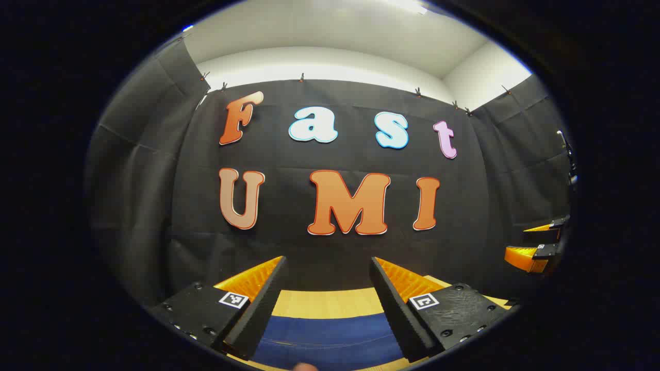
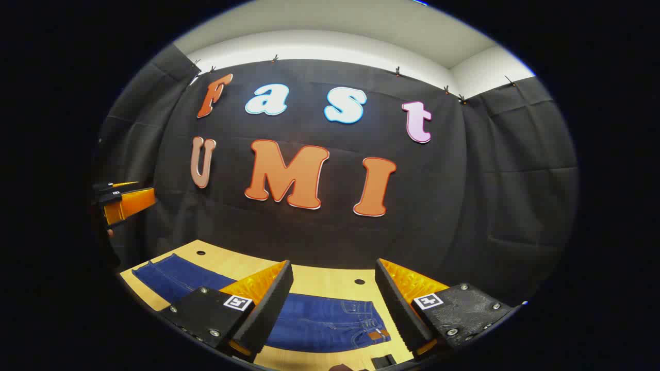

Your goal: Grasp the waist and the cuffs of the jeans and fold them to make the two legs overlap; first hold the waist and fold one-third of the jeans toward the cuffs, then hold the cuffs and fold the remaining one-third in the same direction to finish folding.

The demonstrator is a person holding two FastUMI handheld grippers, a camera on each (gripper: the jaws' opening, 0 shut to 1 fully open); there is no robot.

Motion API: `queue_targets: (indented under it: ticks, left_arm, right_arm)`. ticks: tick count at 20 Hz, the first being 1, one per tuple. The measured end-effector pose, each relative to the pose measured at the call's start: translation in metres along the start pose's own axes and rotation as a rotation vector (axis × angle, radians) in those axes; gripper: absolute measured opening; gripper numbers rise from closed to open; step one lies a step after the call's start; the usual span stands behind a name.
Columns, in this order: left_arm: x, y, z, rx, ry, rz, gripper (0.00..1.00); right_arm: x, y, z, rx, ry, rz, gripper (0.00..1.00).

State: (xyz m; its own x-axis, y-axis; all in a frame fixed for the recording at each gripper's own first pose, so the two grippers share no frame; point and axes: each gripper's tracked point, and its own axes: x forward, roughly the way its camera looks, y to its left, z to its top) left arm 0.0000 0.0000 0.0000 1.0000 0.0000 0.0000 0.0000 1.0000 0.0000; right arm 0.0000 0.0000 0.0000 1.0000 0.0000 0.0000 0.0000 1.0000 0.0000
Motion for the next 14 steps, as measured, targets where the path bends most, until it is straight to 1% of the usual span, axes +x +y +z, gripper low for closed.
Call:
queue_targets:
  ticks: [1,2,3,4,5,6,7,9,12,14]
  left_arm:
    - [0.0,0.002,-0.01,0.011,0.017,0.014,0.97]
    - [0.001,0.007,-0.022,0.028,0.032,0.037,0.95]
    - [0.002,0.011,-0.028,0.035,0.047,0.068,0.97]
    - [0.001,0.01,-0.033,0.035,0.061,0.085,0.94]
    - [0.002,0.009,-0.035,0.036,0.068,0.103,0.95]
    - [0.004,0.009,-0.037,0.037,0.078,0.119,0.97]
    - [0.006,0.008,-0.045,0.037,0.089,0.136,0.97]
    - [0.01,0.005,-0.051,0.04,0.093,0.156,0.97]
    - [0.025,-0.012,-0.055,0.068,0.088,0.171,0.97]
    - [0.031,-0.015,-0.056,0.097,0.085,0.199,0.97]
  right_arm:
    - [0.005,0.005,-0.006,0.006,0.004,0.025,1.0]
    - [0.011,0.005,-0.012,0.016,0.012,0.04,0.98]
    - [0.017,0.007,-0.015,0.026,0.021,0.051,0.98]
    - [0.024,0.008,-0.018,0.03,0.021,0.059,0.94]
    - [0.032,0.01,-0.017,0.035,0.012,0.071,0.98]
    - [0.038,0.017,-0.02,0.04,0.01,0.088,0.98]
    - [0.045,0.022,-0.024,0.05,0.02,0.111,0.98]
    - [0.054,0.03,-0.031,0.065,0.029,0.153,0.98]
    - [0.066,0.029,-0.034,0.076,0.03,0.177,0.98]
    - [0.075,0.029,-0.034,0.05,0.014,0.202,0.98]
